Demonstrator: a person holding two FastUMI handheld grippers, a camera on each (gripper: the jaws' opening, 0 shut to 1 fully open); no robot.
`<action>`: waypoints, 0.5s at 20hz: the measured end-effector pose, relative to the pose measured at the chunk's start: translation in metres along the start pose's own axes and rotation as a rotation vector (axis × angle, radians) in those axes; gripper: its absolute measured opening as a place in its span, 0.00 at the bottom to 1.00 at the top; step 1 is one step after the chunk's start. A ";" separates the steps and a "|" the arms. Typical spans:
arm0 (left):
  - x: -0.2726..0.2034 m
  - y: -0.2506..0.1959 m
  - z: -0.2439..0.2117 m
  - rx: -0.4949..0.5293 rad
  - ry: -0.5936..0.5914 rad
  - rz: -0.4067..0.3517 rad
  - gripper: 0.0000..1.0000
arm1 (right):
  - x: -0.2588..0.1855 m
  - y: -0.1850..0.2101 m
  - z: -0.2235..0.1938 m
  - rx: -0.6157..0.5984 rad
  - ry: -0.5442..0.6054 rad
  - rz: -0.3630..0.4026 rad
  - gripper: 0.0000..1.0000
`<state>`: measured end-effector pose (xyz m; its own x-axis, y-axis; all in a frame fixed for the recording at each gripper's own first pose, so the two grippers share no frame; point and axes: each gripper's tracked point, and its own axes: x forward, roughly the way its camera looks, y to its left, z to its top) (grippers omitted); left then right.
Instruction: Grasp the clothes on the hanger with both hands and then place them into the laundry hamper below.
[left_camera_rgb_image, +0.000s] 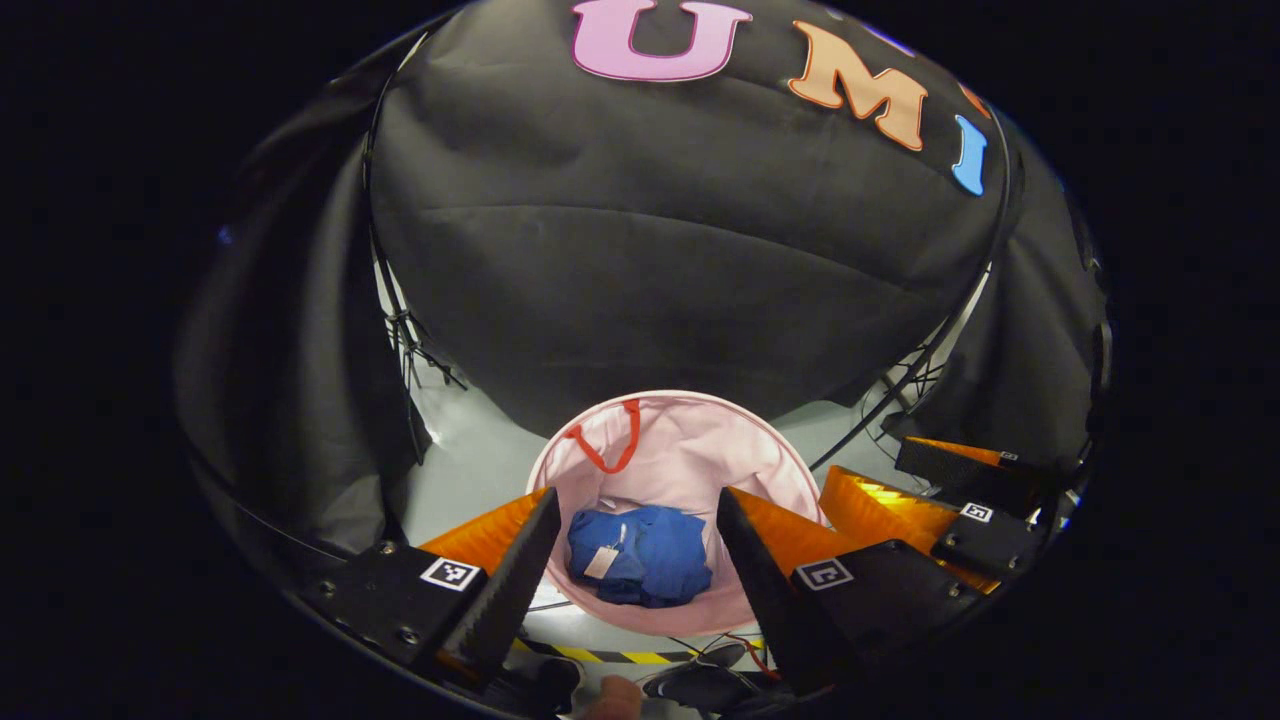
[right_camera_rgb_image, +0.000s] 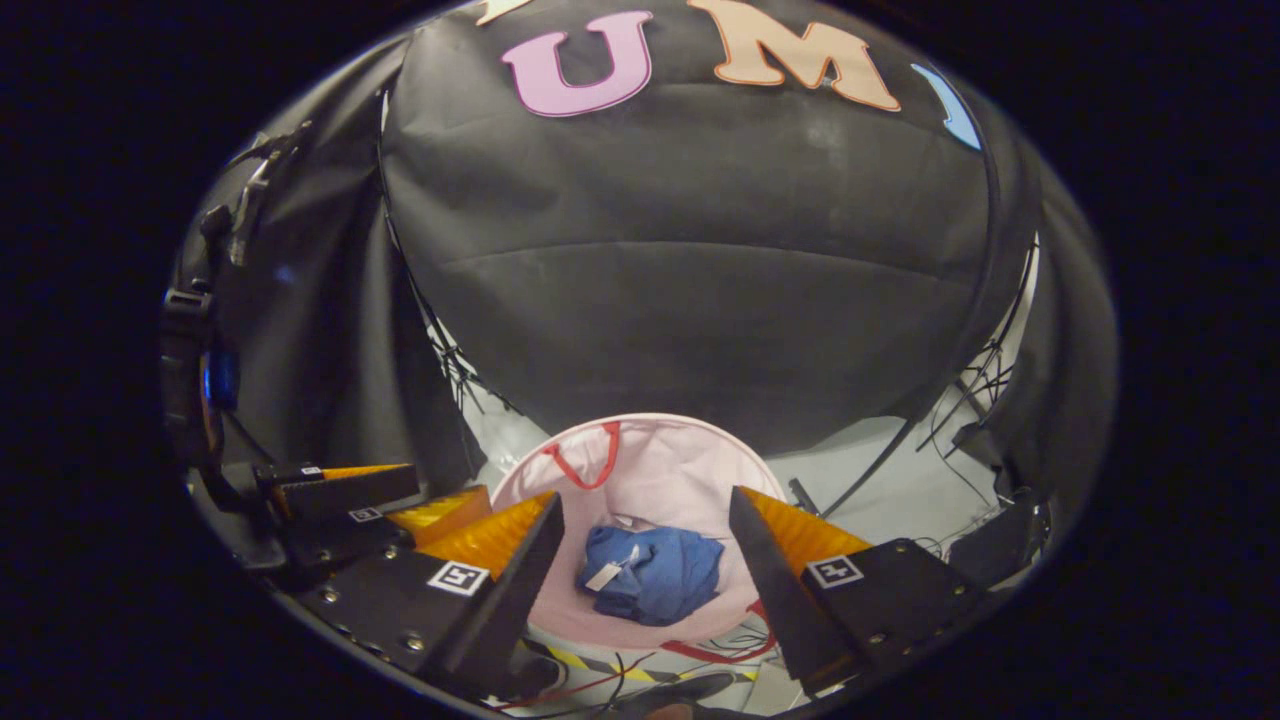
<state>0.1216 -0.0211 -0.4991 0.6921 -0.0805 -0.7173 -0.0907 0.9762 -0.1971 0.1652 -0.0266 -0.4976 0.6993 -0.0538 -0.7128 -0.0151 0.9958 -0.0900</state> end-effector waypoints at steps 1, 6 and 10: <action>-0.003 0.003 0.001 -0.006 -0.005 0.004 0.98 | -0.002 -0.002 0.001 0.007 -0.004 -0.005 1.00; -0.015 0.008 0.008 0.011 -0.027 0.031 0.99 | -0.011 -0.011 0.004 0.041 -0.014 -0.020 1.00; -0.026 0.011 0.011 0.057 -0.040 0.032 0.98 | -0.015 -0.023 0.009 0.078 -0.022 -0.041 1.00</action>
<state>0.1101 -0.0059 -0.4751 0.7176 -0.0422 -0.6951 -0.0732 0.9881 -0.1356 0.1614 -0.0481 -0.4780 0.7137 -0.0939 -0.6942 0.0693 0.9956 -0.0634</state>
